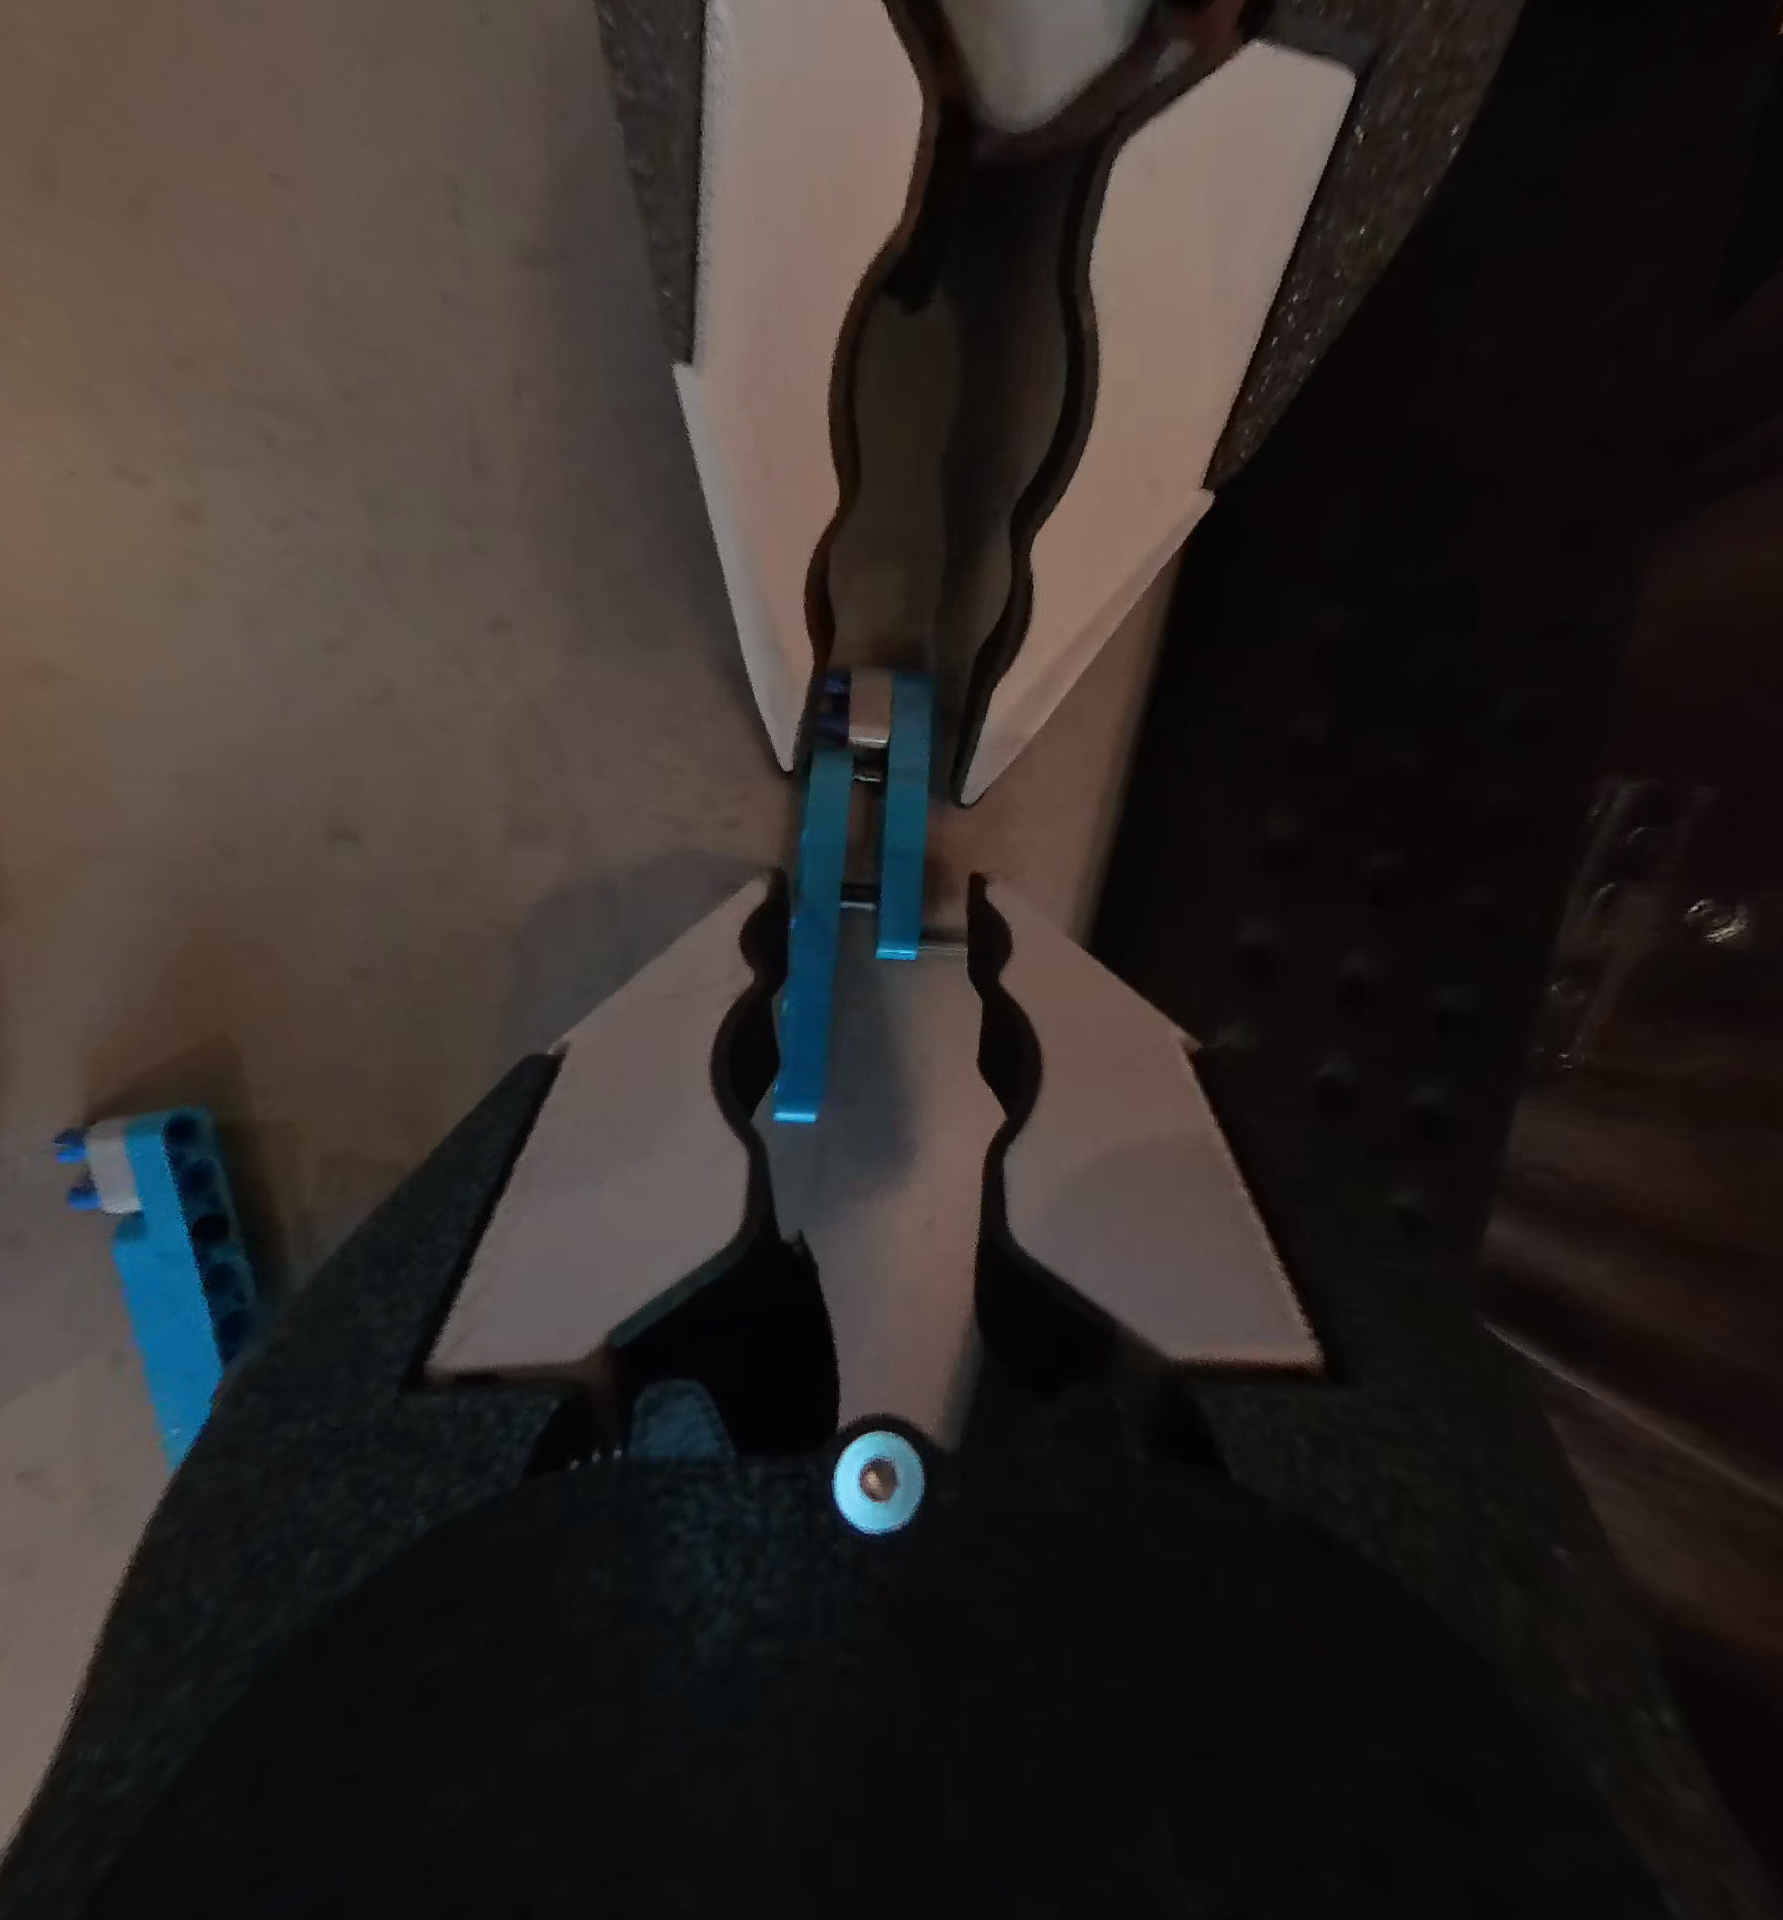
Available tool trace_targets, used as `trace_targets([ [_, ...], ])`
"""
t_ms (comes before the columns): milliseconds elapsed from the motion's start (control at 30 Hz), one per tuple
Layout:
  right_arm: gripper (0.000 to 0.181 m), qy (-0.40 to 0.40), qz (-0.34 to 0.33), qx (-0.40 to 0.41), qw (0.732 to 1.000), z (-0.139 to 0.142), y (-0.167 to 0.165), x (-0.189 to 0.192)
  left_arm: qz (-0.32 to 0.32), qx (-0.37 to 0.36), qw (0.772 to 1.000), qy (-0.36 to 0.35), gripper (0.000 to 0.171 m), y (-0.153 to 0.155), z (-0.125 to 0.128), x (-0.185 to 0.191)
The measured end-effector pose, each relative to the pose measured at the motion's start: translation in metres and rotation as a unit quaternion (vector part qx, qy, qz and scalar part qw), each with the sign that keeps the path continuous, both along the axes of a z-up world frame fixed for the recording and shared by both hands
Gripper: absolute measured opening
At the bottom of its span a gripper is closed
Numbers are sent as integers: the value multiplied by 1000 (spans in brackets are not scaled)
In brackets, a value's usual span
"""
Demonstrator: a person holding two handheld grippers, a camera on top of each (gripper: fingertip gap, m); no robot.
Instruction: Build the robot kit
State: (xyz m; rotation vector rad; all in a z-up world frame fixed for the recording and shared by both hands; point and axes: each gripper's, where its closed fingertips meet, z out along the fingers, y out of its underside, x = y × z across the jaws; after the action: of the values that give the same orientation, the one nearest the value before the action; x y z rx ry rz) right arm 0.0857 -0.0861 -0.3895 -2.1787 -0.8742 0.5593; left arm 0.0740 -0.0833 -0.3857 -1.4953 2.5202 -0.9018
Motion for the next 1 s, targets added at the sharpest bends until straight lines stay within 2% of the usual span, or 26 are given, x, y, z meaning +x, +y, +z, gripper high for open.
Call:
trace_targets([
  [133, 24, -6, -6, 4, 1000, -1, 2, 2, 3, 9, 1000, -4, 23, 0, -3, 1],
  [300, 23, -41, 6, 36, 998, -1, 1, 1, 18, 34, 999, -23, 23, 1, -5, 2],
  [500, 23, -51, 8, 36, 998, -2, 1, 1, 58, -19, 998, 5, 23, 0, -4, 2],
  [667, 22, -56, 11, 43, 997, -2, 1, 1, 60, -14, 998, 14, 23, 1, -5, 2],
  [867, 24, -29, 10, 32, 999, 0, 2, 1, 79, -41, 996, -8, 23, 1, -4, 2],
  [900, 37, -12, 10, 29, 999, 3, 0, 1, 83, -46, 995, -10, 23, 1, -4, 2],
  [1000, 38, 28, 3, 15, 999, 9, -3, 6, 79, -39, 996, -21, 23, 1, -4, 2],
])
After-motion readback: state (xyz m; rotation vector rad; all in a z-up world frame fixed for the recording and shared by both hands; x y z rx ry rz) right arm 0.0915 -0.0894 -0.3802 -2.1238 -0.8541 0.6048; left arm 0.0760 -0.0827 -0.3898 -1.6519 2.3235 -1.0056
